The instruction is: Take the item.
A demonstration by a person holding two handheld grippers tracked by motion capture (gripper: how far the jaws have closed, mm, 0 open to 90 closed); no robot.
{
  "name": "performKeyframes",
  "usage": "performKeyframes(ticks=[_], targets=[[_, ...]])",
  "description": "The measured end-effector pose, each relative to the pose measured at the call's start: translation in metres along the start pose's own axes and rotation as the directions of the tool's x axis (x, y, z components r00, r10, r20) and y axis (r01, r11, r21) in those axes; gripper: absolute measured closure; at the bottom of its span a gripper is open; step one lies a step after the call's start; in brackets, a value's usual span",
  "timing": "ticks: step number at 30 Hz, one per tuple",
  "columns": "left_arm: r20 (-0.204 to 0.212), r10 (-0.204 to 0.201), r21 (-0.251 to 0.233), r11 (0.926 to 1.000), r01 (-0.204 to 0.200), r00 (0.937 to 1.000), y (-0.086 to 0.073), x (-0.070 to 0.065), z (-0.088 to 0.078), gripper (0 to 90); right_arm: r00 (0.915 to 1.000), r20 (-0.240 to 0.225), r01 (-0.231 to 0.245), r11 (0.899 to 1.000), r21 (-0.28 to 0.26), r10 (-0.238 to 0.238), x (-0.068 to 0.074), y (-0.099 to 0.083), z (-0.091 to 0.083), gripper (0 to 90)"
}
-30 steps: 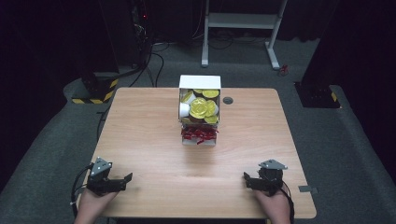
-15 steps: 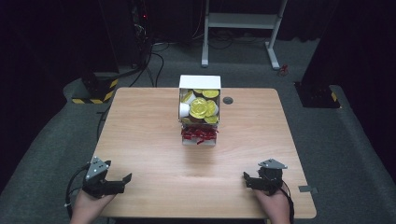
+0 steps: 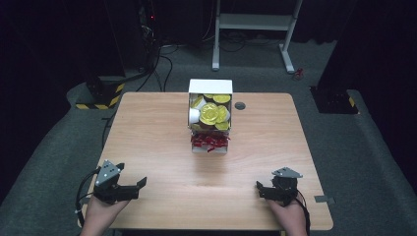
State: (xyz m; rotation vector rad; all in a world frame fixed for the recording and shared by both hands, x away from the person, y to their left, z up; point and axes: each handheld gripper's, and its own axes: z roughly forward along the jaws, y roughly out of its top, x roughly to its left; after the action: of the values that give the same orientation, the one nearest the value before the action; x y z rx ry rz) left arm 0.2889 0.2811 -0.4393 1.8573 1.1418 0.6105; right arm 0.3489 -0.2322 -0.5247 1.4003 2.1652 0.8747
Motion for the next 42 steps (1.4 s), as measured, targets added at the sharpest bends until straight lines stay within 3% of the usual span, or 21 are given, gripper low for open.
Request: performKeyframes(ticks=[6,18,42], targets=[[0.04,0.02,-0.037,0.9991,-0.018,0.999,0.022,-0.012,0.011,4.4,1.0,-0.001,-0.003,1.0,-0.001,0.003,0.0,0.0,0.0,9.1],[0.083,0.063,-0.069,0.9959,-0.057,0.9945,0.053,-0.035,0.031,5.1,1.0,0.001,-0.004,1.0,0.002,0.004,0.0,0.0,0.0,9.0],[0.128,0.098,-0.12,0.9893,-0.083,0.9869,0.091,-0.056,0.048,7.4,1.0,-0.001,0.005,1.0,0.003,-0.005,0.002,0.002,0.002,7.6]])
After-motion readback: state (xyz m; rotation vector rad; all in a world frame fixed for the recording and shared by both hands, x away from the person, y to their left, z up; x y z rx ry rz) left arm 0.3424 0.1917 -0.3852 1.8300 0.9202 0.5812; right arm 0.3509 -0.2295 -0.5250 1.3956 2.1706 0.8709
